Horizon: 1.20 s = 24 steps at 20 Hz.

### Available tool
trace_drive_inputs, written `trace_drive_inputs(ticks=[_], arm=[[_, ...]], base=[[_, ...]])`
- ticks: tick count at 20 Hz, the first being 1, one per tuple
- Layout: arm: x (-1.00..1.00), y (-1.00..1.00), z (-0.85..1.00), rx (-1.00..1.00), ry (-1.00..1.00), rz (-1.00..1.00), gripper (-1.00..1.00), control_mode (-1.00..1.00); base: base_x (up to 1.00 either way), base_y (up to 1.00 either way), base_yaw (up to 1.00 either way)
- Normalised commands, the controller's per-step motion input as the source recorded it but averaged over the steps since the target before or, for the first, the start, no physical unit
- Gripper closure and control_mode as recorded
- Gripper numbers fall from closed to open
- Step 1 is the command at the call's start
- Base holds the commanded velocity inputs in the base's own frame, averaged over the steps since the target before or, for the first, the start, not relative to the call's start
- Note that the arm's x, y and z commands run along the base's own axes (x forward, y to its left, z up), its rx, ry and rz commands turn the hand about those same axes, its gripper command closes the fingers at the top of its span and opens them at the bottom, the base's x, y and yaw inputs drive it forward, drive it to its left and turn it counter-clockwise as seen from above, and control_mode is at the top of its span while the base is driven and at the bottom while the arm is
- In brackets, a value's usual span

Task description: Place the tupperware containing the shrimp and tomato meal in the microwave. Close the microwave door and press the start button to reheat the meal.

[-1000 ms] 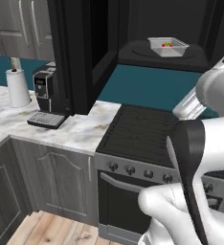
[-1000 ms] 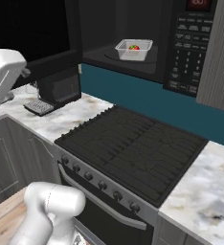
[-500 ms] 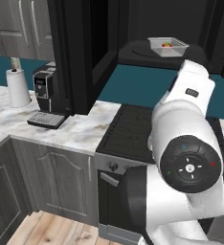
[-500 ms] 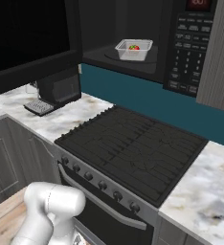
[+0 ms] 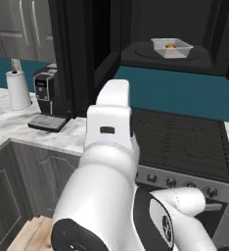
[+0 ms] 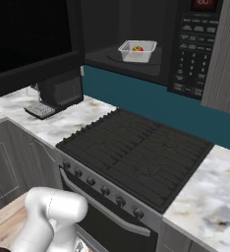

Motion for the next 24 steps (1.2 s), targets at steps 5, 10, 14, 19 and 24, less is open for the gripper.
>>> trace_drive_inputs(ticks=[5,10,14,19,24], arm=[[0.05,0.90,0.00,-0.25,0.04,0.00,-1.00,-1.00],[0.49,0.58,0.00,-0.12,0.15,0.00,-1.00,-1.00],[0.75,0.54,-0.01,-0.09,0.15,-0.02,-1.00,-1.00],[0.78,0.61,-0.03,-0.11,0.14,-0.02,-1.00,-1.00],[0.81,0.59,-0.11,-0.11,0.13,-0.01,-1.00,-1.00]], base=[[0.00,0.00,0.00],[0.00,0.00,0.00],[0.00,0.00,0.00],[0.00,0.00,0.00],[0.00,0.00,0.00]])
